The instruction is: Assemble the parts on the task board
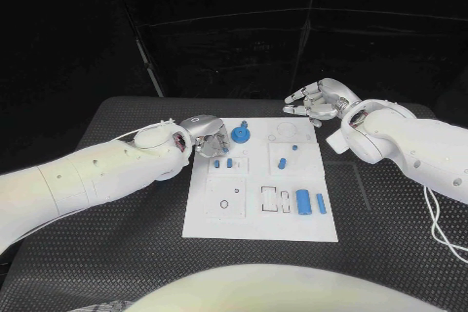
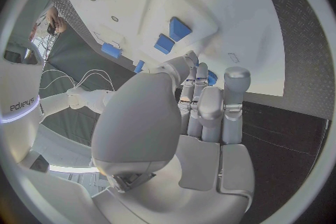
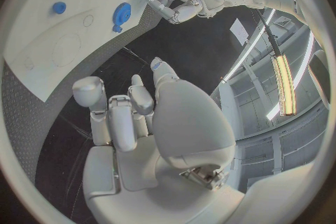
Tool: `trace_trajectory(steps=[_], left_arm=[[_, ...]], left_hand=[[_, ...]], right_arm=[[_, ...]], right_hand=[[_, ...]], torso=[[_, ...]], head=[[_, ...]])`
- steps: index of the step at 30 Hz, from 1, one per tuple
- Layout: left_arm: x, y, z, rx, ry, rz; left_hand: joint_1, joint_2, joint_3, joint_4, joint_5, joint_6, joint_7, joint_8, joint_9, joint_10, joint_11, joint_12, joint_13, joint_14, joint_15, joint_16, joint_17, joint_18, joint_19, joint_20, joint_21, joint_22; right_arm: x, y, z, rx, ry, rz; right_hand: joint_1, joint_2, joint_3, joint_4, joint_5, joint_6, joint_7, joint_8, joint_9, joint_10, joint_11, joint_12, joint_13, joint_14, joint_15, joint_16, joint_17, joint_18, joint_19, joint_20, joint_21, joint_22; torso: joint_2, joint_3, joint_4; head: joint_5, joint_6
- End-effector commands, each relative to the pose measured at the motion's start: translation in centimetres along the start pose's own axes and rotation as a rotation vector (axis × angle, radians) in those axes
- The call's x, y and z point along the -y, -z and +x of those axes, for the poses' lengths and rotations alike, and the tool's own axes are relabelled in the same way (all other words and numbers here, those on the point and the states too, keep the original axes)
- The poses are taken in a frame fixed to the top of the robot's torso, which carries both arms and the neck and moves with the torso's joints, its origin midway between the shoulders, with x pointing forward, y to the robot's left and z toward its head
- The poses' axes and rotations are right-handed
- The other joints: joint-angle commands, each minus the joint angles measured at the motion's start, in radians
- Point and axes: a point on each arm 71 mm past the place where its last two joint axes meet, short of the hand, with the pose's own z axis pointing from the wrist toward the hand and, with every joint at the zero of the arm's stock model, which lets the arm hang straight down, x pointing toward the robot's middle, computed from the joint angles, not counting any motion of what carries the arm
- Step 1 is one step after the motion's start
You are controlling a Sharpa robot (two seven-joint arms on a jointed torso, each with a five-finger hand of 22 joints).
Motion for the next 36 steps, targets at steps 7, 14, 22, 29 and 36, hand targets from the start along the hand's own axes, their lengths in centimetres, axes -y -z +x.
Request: trace_trajectory(steps=[7, 14, 22, 29, 36], left_arm=[[0.01, -0.18, 0.2, -0.027, 0.01, -0.008], [-0.2, -0.24, 0.31, -0.039, 0.009, -0.024], [-0.25, -0.34, 0.39, -0.046, 0.008, -0.029], [-0.08, -0.42, 0.41, -0.044, 0.009, -0.023], [0.0, -0.43, 0.35, -0.036, 0.01, -0.018]], left_hand=[[-0.01, 0.0, 0.005, 0.005, 0.003, -0.011, 0.003, -0.009, -0.003, -0.003, 0.009, -0.013, 0.0, 0.004, 0.001, -0.004, -0.004, -0.012, 0.002, 0.0, -0.014, -0.004], [-0.014, -0.003, 0.006, 0.006, 0.003, -0.016, 0.006, -0.013, -0.004, -0.008, 0.012, -0.02, 0.0, 0.001, 0.004, -0.007, -0.01, -0.01, -0.001, 0.002, -0.023, -0.008], [-0.016, -0.004, 0.007, 0.008, 0.003, -0.019, 0.007, -0.015, -0.005, -0.01, 0.014, -0.025, 0.0, 0.0, 0.005, -0.008, -0.01, -0.01, -0.002, 0.003, -0.026, -0.009], [-0.018, -0.005, 0.007, 0.009, 0.003, -0.02, 0.008, -0.016, -0.005, -0.012, 0.015, -0.027, 0.0, 0.0, 0.006, -0.008, -0.01, -0.01, -0.004, 0.004, -0.029, -0.01], [-0.02, -0.001, 0.01, 0.012, 0.004, -0.018, 0.008, -0.014, -0.004, -0.01, 0.014, -0.028, 0.001, 0.0, 0.007, -0.007, -0.008, -0.01, -0.003, 0.005, -0.029, -0.009]], right_arm=[[-0.18, 0.0, -0.02, -0.003, -0.002, -0.008], [-0.18, 0.01, -0.03, -0.003, -0.002, -0.008], [-0.19, 0.01, -0.02, -0.003, -0.002, -0.008], [-0.19, 0.02, -0.03, -0.002, -0.002, -0.008], [-0.18, 0.02, -0.05, -0.002, -0.002, -0.008]], right_hand=[[-0.001, 0.007, -0.007, 0.0, -0.007, 0.006, -0.001, 0.007, 0.0, 0.004, -0.002, 0.003, -0.001, 0.055, -0.007, -0.002, 0.037, 0.009, 0.003, -0.001, 0.0, 0.001], [-0.001, 0.007, -0.007, 0.0, -0.007, 0.006, -0.001, 0.007, 0.0, 0.004, -0.002, 0.003, -0.001, 0.055, -0.007, -0.002, 0.037, 0.009, 0.003, -0.001, 0.0, 0.001], [-0.001, 0.007, -0.007, 0.0, -0.007, 0.006, -0.001, 0.007, 0.0, 0.004, -0.002, 0.003, -0.001, 0.055, -0.007, -0.002, 0.037, 0.009, 0.003, -0.001, 0.0, 0.001], [-0.002, 0.007, -0.007, 0.0, -0.008, 0.006, -0.001, 0.007, 0.0, 0.005, -0.002, 0.004, 0.0, 0.055, -0.007, -0.002, 0.037, 0.009, 0.003, -0.001, 0.0, 0.001], [-0.002, 0.007, -0.007, 0.0, -0.008, 0.006, -0.001, 0.007, 0.0, 0.005, -0.002, 0.004, 0.0, 0.055, -0.007, -0.002, 0.037, 0.009, 0.003, -0.001, 0.0, 0.001]], torso=[[0.001, -0.0001, 0.0006], [0.0, -0.0003, 0.0001], [0.0, -0.0006, 0.001], [0.001, 0.0, 0.0007], [0.001, -0.0003, 0.0012]], head=[[-0.002, 0.0], [-0.002, -0.002], [-0.003, -0.002], [-0.003, -0.003], [-0.004, -0.003]])
